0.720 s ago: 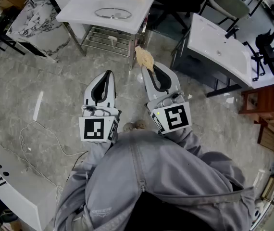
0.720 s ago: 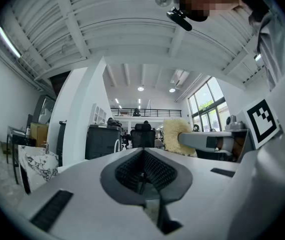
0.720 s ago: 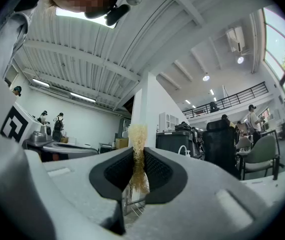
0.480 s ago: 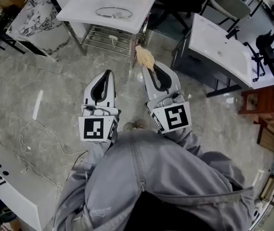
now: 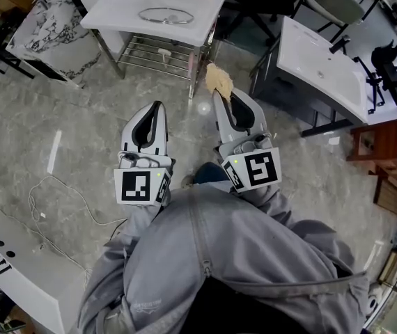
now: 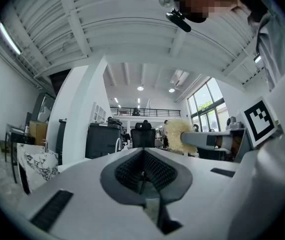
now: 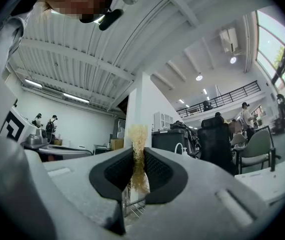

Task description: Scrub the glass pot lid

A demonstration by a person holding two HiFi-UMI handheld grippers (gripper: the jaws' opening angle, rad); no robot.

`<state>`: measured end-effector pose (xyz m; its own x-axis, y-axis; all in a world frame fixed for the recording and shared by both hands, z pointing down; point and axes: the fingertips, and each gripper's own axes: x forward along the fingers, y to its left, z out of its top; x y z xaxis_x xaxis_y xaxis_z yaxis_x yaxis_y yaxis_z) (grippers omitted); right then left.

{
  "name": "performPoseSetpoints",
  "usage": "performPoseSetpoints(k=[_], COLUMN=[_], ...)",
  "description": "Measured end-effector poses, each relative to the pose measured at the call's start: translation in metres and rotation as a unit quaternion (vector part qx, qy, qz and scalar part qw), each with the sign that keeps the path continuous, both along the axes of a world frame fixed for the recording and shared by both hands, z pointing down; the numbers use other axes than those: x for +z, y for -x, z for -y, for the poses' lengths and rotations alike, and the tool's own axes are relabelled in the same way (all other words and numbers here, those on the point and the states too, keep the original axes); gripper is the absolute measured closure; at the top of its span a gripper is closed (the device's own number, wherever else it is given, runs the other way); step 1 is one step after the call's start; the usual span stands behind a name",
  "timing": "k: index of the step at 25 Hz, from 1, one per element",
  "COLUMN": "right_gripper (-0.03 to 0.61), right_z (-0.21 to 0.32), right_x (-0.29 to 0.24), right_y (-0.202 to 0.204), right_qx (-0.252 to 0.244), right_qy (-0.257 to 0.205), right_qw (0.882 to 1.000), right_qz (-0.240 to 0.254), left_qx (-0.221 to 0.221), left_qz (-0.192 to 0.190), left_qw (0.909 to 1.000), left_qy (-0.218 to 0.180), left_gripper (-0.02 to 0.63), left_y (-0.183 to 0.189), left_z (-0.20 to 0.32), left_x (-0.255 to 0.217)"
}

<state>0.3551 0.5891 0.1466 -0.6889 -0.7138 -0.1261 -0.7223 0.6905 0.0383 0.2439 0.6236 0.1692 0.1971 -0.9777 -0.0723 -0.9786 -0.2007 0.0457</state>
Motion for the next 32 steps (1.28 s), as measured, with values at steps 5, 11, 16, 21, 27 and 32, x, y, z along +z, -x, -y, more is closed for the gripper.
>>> performPoseSetpoints(k=[5, 11, 16, 21, 27, 32], right_gripper=[0.532, 0.532, 0.532, 0.532, 0.532, 0.532], right_z=[0.020, 0.076, 0.146, 0.215, 0.279, 0.319], right_x=[0.007, 0.012, 0.011, 0.005, 0.007, 0.011], right_y=[0.009, 0.029, 0.052, 0.066, 0.076, 0.079], right_qx=[-0.006, -0.022, -0.037, -0.050, -0.073, -0.088], right_qy=[0.002, -0.003, -0.014, -0.020, -0.018, -0.013], right_qw=[1.000, 1.000, 0.999, 0.999, 0.997, 0.996], right_qz=[0.000, 0.005, -0.001, -0.009, -0.019, -0.011], left_qx=[-0.003, -0.017, -0.018, -0.030, -0.053, -0.065], left_qz=[-0.008, -0.009, -0.015, -0.014, -0.026, -0.021], left_qw=[1.0000, 0.9998, 0.9996, 0.9992, 0.9978, 0.9974], left_qy=[0.006, 0.005, -0.013, -0.024, -0.029, -0.022], left_gripper=[0.607, 0.607, 0.607, 0.607, 0.607, 0.607], left_y=[0.008, 0.028, 0.047, 0.061, 0.073, 0.074], left_z=[0.018, 0.073, 0.142, 0.210, 0.276, 0.310], left_x=[0.011, 0.019, 0.014, 0.004, 0.003, 0.007])
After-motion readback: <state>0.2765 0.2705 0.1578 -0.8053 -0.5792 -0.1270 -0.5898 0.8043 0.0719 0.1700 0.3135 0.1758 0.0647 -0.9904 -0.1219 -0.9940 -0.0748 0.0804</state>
